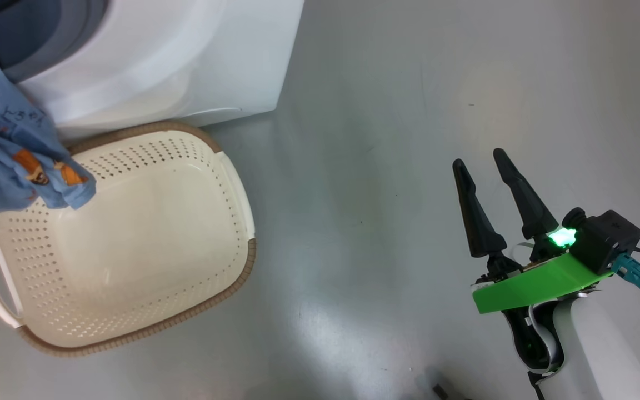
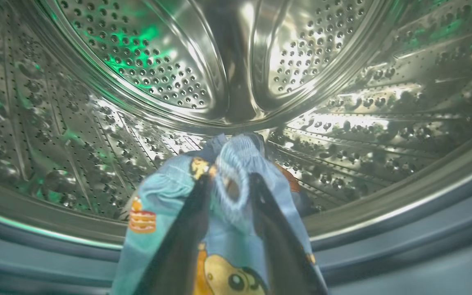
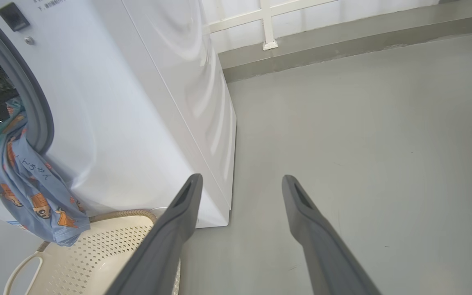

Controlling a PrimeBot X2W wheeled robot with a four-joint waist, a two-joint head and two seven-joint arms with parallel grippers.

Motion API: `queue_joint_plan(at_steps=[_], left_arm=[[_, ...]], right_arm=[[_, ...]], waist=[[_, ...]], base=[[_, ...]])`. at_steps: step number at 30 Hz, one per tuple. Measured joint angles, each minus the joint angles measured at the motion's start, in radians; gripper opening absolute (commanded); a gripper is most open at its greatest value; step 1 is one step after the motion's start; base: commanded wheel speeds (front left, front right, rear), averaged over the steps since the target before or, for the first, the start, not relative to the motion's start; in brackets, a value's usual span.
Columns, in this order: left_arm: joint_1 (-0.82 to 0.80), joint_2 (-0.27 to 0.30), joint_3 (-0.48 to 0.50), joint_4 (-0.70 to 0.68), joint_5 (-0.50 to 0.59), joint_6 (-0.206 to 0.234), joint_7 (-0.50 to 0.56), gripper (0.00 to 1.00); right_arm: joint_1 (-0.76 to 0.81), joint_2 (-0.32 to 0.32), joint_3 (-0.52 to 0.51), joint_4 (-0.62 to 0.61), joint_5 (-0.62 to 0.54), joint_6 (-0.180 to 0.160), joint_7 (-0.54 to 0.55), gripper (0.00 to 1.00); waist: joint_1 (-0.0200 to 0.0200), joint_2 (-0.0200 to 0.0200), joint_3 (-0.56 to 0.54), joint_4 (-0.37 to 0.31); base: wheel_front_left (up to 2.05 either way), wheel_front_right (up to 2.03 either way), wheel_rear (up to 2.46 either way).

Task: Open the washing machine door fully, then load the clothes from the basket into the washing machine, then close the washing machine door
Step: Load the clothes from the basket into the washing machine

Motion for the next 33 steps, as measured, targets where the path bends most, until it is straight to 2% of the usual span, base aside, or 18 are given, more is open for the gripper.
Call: queue_joint_plan(at_steps=[9,16,22,33], left_arm=[[0.0,-0.016,-0.116,0.056,-0.105,-0.001,0.001,1.0],[0.054,-0.022,-0.127,-0.018,-0.167,-0.001,0.001,1.0],[0.182,-0.041,-0.075,-0.131,-0.177,-0.001,0.001,1.0],[0.421,-0.129,0.067,-0.338,-0.073,-0.001,0.001,1.0]], right_arm=[[0.0,-0.006,0.001,0.003,0.0,0.0,0.0,1.0],[0.001,-0.019,-0.001,0.005,0.0,0.0,0.0,1.0],[0.002,-0.033,-0.006,0.006,-0.003,0.0,0.0,1.0],[0.014,-0.06,-0.021,0.008,-0.003,0.0,0.0,1.0]], waist=[[0.0,0.0,-0.022,0.027],[0.0,0.0,-0.042,0.054],[0.0,0.0,-0.062,0.08],[0.0,0.0,-0.099,0.134]], base=[[0.0,0.0,0.0],[0.0,0.0,0.0],[0.0,0.0,0.0],[0.0,0.0,0.0]])
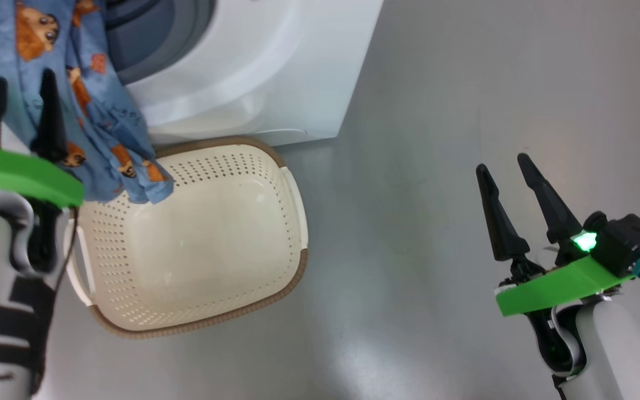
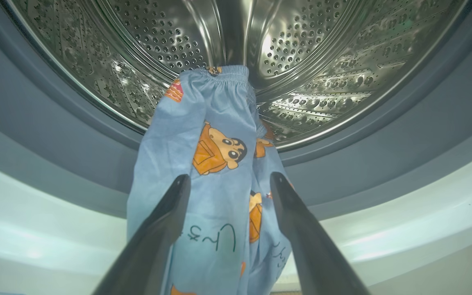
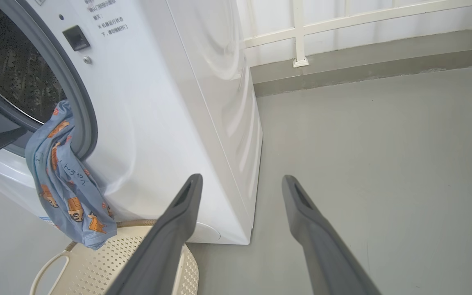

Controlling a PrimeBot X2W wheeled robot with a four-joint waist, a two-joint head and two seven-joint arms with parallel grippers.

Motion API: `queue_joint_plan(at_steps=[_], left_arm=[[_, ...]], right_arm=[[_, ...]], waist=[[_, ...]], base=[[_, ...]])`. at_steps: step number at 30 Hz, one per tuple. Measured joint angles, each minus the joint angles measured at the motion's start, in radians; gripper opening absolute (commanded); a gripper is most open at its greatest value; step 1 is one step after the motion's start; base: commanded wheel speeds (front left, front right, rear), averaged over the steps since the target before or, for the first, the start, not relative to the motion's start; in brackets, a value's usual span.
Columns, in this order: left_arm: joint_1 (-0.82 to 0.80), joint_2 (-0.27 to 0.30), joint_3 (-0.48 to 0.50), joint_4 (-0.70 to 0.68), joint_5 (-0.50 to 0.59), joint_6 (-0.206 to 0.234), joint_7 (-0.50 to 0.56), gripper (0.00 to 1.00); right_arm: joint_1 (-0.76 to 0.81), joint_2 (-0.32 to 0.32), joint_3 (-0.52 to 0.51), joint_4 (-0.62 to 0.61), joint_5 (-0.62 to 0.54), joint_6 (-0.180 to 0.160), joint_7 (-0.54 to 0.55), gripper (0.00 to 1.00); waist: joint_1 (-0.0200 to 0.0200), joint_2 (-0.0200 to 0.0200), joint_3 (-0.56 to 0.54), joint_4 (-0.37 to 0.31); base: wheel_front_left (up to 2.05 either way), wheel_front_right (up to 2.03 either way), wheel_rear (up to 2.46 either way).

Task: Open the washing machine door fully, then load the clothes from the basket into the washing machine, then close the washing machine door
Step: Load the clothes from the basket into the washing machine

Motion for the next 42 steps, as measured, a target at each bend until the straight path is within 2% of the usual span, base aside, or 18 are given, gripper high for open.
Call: queue_joint_plan(at_steps=[17,21,26,36,42], left_arm=[[0.352,-0.087,0.175,-0.276,0.127,0.0,0.0,1.0],[0.464,-0.122,0.238,-0.374,0.153,0.0,0.0,1.0],[0.564,-0.162,0.272,-0.451,0.18,0.0,0.0,1.0],[0.594,-0.177,0.288,-0.479,0.192,0.0,0.0,1.0],[0.582,-0.169,0.27,-0.415,0.172,0.0,0.0,1.0]], right_arm=[[0.035,-0.022,-0.023,0.008,0.0,0.0,0.0,1.0],[0.036,-0.022,-0.024,0.01,0.0,0.0,0.0,1.0],[0.036,-0.022,-0.026,0.012,0.0,0.0,0.0,1.0],[0.036,-0.022,-0.031,0.012,0.0,0.0,0.0,1.0],[0.036,-0.022,-0.031,0.01,0.0,0.0,0.0,1.0]], waist=[[0.0,0.0,-0.052,0.045],[0.0,0.0,-0.059,0.045],[0.0,0.0,-0.065,0.044],[0.0,0.0,-0.059,0.045],[0.0,0.0,-0.049,0.042]], base=[[0.0,0.0,0.0],[0.0,0.0,0.0],[0.0,0.0,0.0],[0.0,0.0,0.0],[0.0,0.0,0.0]])
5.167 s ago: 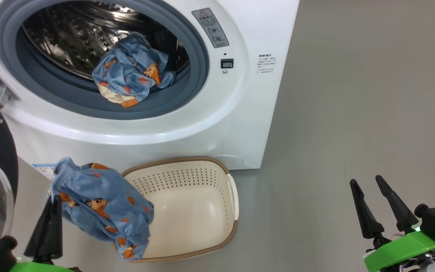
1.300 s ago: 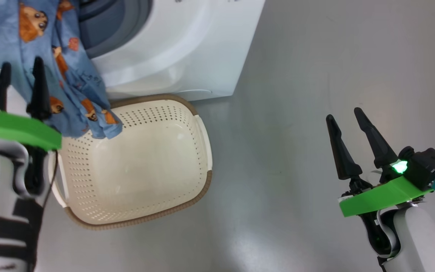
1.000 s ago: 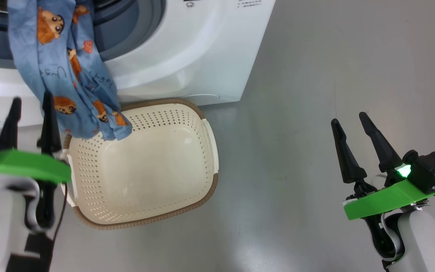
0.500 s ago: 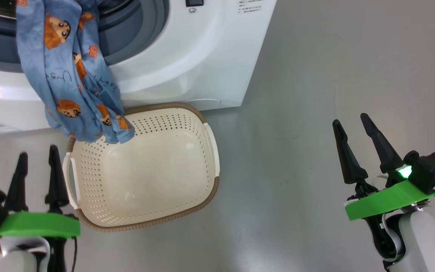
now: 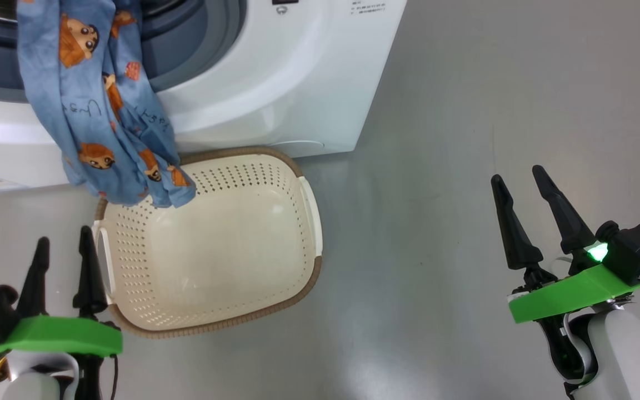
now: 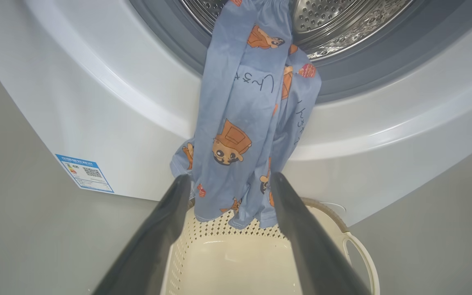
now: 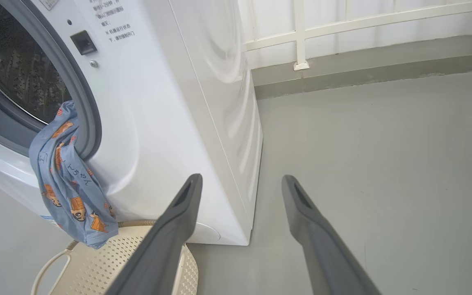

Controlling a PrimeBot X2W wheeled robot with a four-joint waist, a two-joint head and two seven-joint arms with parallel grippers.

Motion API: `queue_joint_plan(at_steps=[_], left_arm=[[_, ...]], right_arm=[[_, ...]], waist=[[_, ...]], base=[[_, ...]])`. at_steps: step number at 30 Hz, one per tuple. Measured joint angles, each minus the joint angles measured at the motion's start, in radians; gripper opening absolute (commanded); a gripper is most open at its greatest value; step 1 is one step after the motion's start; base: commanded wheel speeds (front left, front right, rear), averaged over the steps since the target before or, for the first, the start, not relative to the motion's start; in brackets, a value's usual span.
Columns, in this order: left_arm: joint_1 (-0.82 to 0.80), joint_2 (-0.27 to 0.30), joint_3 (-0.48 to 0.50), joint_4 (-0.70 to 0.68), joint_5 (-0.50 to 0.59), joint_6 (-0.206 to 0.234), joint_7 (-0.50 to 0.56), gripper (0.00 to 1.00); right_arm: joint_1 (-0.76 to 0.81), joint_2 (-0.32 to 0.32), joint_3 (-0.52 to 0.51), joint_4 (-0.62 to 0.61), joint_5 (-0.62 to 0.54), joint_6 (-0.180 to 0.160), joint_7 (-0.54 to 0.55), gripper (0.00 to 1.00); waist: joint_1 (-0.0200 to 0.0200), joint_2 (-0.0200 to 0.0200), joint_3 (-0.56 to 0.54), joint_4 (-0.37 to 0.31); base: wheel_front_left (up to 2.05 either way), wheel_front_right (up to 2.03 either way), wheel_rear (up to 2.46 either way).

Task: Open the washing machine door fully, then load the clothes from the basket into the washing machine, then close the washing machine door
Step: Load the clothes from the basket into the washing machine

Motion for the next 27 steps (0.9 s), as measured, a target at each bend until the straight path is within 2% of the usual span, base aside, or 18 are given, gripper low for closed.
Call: queue_joint_plan(at_steps=[14,27], left_arm=[[-0.211,0.064,-0.126,0.279,-0.091,0.0,0.0,1.0],[-0.426,0.111,-0.249,0.441,-0.182,0.0,0.0,1.0]], right_arm=[[-0.017,0.006,0.014,-0.008,0.0,0.0,0.0,1.0],[-0.067,0.02,0.025,-0.02,-0.017,0.0,0.0,1.0]], waist=[[0.0,0.0,0.068,-0.017],[0.0,0.0,0.149,-0.046]], base=[[0.0,0.0,0.0],[0.0,0.0,0.0]])
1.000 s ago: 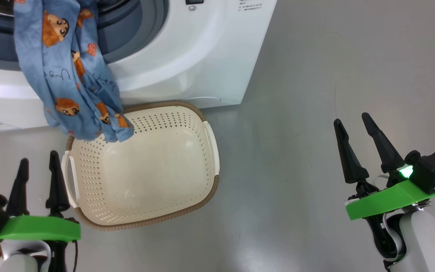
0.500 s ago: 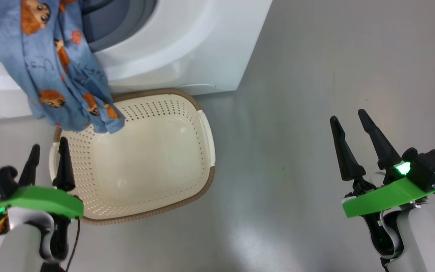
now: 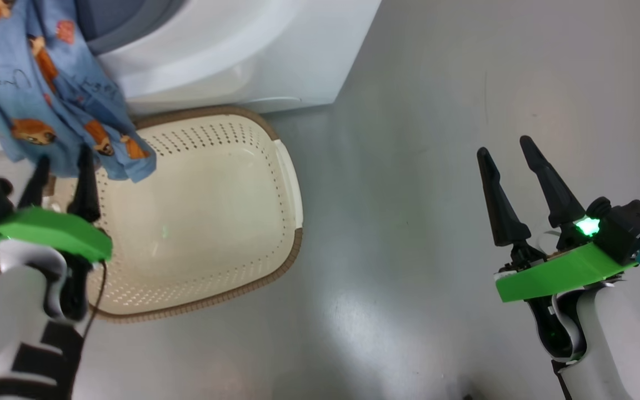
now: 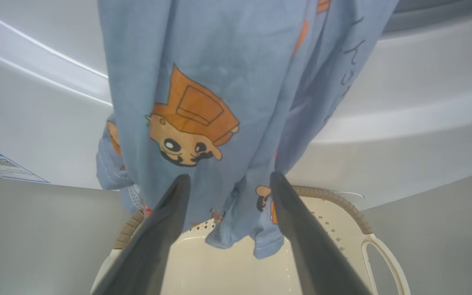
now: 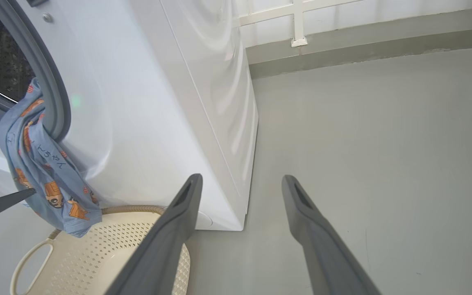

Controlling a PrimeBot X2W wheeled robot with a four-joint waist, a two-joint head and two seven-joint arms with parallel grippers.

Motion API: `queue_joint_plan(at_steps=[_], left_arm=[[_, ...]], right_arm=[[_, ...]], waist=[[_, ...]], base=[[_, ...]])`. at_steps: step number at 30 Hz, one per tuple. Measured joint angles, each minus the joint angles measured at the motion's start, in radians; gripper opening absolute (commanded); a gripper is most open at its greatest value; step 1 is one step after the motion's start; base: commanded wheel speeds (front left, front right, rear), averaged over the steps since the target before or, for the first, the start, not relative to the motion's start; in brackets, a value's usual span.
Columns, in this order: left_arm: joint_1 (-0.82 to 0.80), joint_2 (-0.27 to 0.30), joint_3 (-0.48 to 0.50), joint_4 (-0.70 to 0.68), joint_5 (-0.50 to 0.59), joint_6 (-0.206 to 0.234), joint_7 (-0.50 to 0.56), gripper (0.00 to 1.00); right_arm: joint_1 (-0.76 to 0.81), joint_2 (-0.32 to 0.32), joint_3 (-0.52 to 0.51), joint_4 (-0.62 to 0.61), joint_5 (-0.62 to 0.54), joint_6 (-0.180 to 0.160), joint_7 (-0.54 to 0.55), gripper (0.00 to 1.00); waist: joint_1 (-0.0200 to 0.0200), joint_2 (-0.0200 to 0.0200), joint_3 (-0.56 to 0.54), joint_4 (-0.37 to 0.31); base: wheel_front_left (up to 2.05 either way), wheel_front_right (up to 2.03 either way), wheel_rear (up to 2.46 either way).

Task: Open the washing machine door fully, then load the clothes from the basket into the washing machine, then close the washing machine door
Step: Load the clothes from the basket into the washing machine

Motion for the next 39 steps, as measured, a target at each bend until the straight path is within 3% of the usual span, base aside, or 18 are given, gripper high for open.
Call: queue_joint_plan(at_steps=[22,23,24,26,39], left_arm=[[-0.22,0.086,-0.102,0.186,-0.125,0.0,0.0,1.0],[-0.222,0.09,-0.105,0.186,-0.126,0.0,0.0,0.83],[-0.223,0.092,-0.106,0.186,-0.126,0.0,0.0,0.47],[-0.224,0.095,-0.109,0.185,-0.126,0.0,0.0,0.0],[-0.156,0.075,-0.04,0.031,-0.141,0.0,0.0,0.0]], right_arm=[[-0.045,0.018,0.033,-0.003,-0.001,0.0,0.0,1.0],[-0.045,0.019,0.033,-0.003,-0.001,0.0,0.0,1.0],[-0.045,0.019,0.032,-0.003,-0.001,0.0,0.0,1.0],[-0.045,0.019,0.032,-0.004,-0.001,0.0,0.0,1.0],[-0.044,0.028,0.011,-0.003,-0.008,0.0,0.0,1.0]], waist=[[0.0,0.0,0.07,-0.068],[0.0001,0.0,0.07,-0.07],[0.0,0.0,0.07,-0.071],[0.0,0.0,0.07,-0.072],[0.0,0.0,0.037,-0.045]], base=[[0.0,0.0,0.0],[0.0,0.0,0.0],[0.0,0.0,0.0],[0.0,0.0,0.0],[0.0,0.0,0.0]])
